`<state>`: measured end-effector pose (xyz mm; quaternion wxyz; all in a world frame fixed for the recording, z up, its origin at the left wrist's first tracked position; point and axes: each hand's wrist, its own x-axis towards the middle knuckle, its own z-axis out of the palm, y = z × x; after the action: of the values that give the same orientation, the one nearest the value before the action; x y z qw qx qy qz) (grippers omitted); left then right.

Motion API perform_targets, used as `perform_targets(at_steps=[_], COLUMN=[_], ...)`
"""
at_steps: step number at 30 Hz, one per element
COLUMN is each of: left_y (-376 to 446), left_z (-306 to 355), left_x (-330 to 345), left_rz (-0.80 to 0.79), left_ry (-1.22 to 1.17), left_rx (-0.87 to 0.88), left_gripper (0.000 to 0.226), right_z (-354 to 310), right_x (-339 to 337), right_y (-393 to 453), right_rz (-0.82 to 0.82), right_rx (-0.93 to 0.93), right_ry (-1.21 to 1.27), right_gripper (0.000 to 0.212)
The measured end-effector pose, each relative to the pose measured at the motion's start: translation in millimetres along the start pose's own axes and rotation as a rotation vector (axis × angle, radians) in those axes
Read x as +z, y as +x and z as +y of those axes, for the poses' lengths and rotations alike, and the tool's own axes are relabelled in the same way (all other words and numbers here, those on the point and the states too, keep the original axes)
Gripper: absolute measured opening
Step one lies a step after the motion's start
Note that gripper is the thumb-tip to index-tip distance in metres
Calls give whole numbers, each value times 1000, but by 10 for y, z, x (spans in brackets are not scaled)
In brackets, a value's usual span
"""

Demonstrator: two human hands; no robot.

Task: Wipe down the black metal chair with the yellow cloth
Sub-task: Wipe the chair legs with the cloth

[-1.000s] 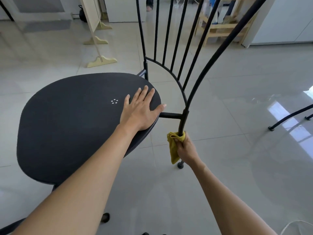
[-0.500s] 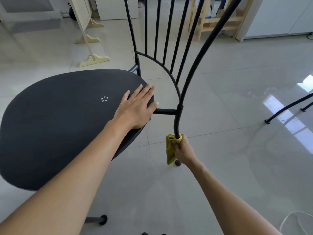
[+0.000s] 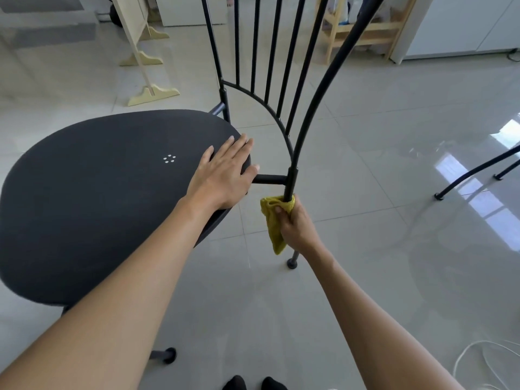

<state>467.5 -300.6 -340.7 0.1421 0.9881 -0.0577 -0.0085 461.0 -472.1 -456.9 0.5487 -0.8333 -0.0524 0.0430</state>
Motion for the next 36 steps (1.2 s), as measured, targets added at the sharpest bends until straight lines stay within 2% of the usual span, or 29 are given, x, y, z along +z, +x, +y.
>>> perform_targets(at_steps=[5,13,20,23,29,36], left_y=[1,27,39,25,10,2], left_z=[-9,-38,-53,-47,-46,-23], left_x=[7,20,44,44,37,26], left_rz=[8,19,27,25,25,38], left_ry=[-19,-38,-34,-43,-41,-18], left_rx=[6,13,10,8,7,3], left_gripper=[58,57,57,57,57,57], right_z=[619,1346,1453,1344,867,-175], right_x=[91,276,373,347,214,-160], right_y=[-85,-65,-50,-54,-84,29], right_rz=[-50,-7,12,41,-1,-119], right_rx=[215,358,505,559,354,39], right_ry=[-72,3,-12,-66,-254,-372], right_gripper=[11,12,18,14,5,24])
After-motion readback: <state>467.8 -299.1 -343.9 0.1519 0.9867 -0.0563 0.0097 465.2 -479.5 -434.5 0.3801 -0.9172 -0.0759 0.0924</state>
